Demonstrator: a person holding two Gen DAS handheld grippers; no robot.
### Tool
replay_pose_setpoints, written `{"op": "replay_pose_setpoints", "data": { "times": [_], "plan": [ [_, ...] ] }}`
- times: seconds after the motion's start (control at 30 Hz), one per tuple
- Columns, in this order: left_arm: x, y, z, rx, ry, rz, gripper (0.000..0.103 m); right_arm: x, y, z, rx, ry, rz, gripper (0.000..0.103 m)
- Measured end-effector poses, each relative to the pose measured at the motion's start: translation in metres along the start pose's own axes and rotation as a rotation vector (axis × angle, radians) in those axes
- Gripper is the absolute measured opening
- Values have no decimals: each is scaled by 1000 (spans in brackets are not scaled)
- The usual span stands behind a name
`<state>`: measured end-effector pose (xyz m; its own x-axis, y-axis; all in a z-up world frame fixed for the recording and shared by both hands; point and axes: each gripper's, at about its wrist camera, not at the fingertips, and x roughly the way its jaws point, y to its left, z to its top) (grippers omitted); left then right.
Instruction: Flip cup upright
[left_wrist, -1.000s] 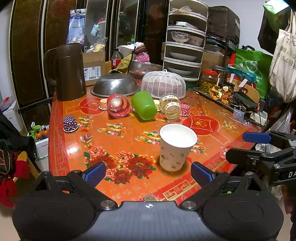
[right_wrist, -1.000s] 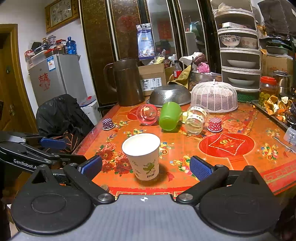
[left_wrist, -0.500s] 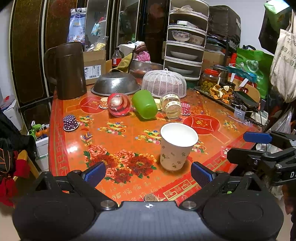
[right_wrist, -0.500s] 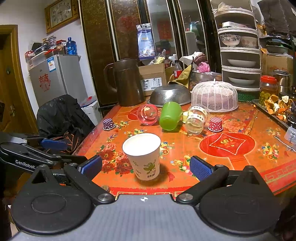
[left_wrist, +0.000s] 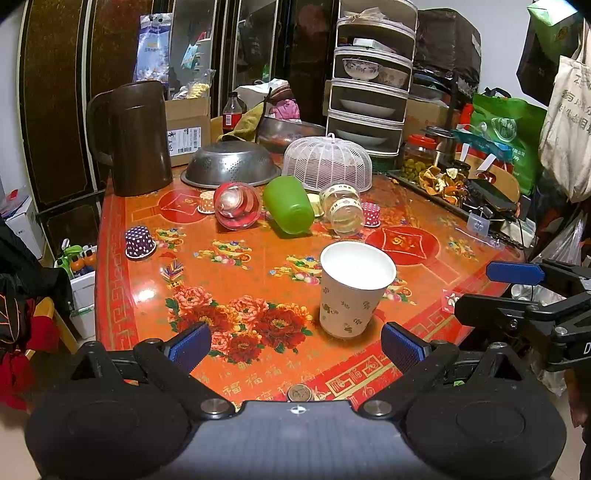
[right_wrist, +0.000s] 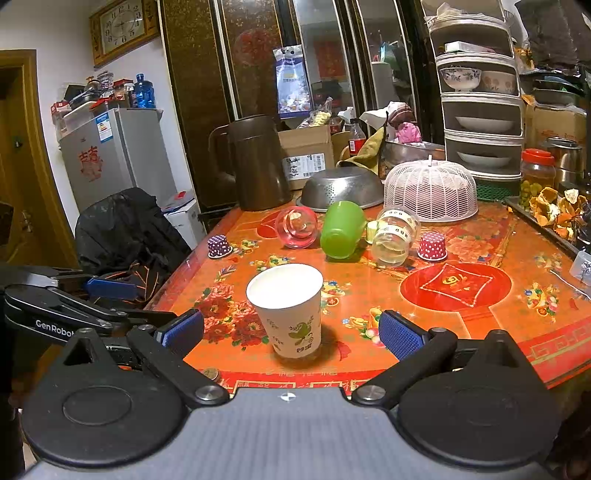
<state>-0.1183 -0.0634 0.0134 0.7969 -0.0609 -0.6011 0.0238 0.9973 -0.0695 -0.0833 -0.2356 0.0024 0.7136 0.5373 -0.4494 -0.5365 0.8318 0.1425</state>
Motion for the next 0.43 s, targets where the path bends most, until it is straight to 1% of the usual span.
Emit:
{"op": "replay_pose_setpoints", "data": {
  "times": [0.27, 0.43],
  "plan": [
    [1, -1, -1, 3, -2, -3, 100, 0, 1, -1, 1, 2, 0, 102],
    [-1, 0, -2, 3, -38, 16, 100, 1, 0, -3, 5, 2, 7, 102]
  ]
}}
